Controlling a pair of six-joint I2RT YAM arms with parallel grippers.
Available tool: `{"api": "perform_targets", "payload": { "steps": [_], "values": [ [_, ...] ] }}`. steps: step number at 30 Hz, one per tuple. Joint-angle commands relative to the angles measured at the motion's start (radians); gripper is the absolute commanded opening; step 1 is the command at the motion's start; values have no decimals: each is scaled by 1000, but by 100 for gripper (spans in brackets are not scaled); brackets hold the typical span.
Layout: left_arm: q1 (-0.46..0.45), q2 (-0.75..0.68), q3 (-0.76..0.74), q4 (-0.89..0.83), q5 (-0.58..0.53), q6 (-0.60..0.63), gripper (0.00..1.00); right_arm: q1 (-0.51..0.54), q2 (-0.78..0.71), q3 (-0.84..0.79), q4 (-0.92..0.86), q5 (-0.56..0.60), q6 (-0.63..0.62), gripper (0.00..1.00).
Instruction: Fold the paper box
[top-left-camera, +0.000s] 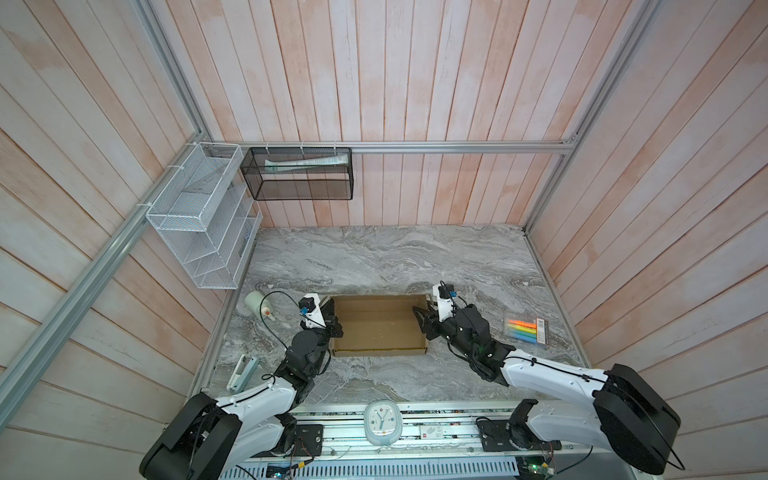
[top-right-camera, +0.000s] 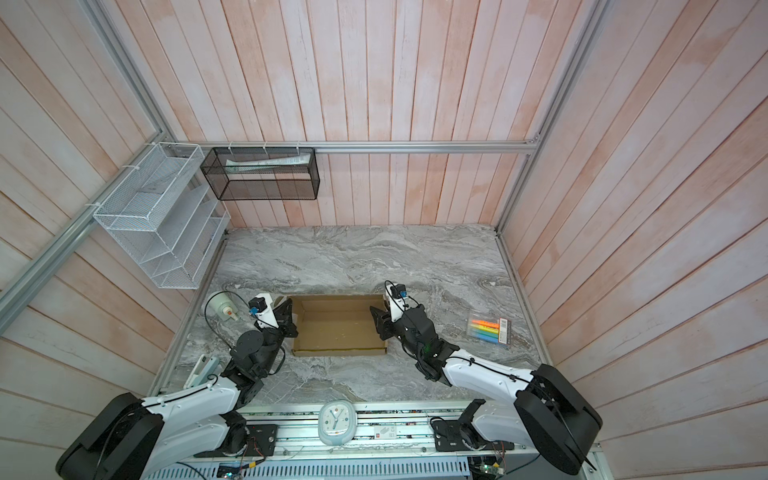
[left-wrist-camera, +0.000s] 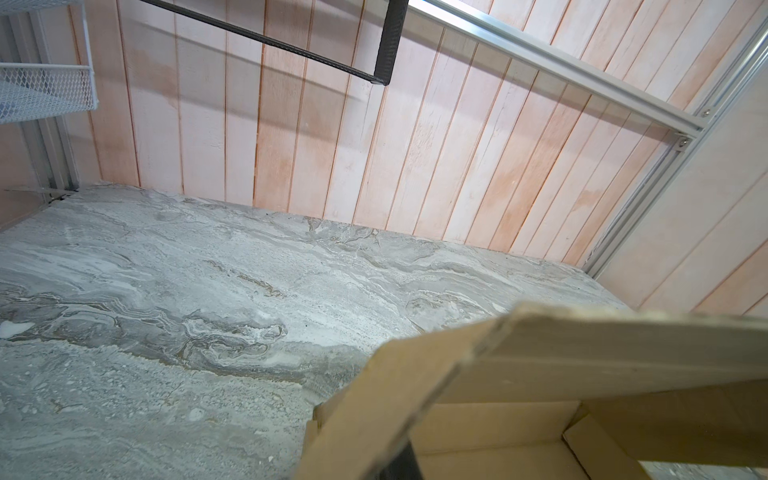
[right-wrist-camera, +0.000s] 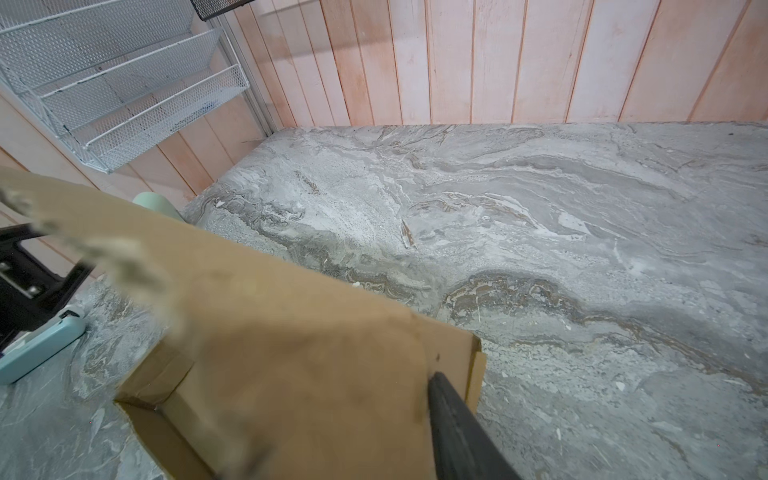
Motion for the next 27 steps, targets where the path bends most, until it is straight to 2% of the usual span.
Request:
{"api": "perform_targets", "payload": {
  "steps": [1, 9, 20, 27],
  "values": [
    [-9, 10, -27, -77, 9, -22, 0, 7, -39, -26, -44, -8, -4, 52],
    [-14, 26, -27, -62, 3, -27, 0, 6, -133, -64, -106, 28, -10, 54],
    [-23, 27, -27, -58, 0, -28, 0, 0, -354, -94, -196, 144, -58, 54],
    [-34, 32, -24, -51, 0, -20, 0, -26, -367, -22, -223, 151, -128, 53]
  ]
}}
